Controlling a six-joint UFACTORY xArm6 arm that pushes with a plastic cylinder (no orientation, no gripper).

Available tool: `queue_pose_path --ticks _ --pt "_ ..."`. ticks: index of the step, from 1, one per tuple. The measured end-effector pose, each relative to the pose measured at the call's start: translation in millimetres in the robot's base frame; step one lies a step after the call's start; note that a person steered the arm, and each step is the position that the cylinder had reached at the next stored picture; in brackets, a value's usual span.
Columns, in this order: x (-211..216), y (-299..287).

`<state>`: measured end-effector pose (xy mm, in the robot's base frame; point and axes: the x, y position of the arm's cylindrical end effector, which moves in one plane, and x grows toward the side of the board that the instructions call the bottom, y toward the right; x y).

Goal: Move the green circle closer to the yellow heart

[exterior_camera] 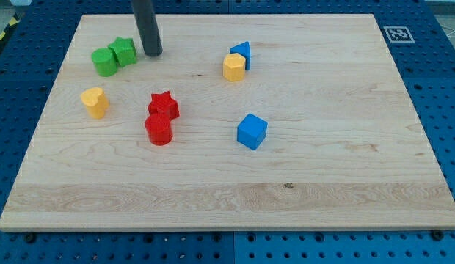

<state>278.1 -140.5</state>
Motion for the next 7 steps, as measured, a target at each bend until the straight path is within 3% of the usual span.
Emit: queue_pose_path --ticks 1,2,7 --pt "-18.4 -34.3" --pt "-7.1 -86.2" --pt "37.2 -64.5"
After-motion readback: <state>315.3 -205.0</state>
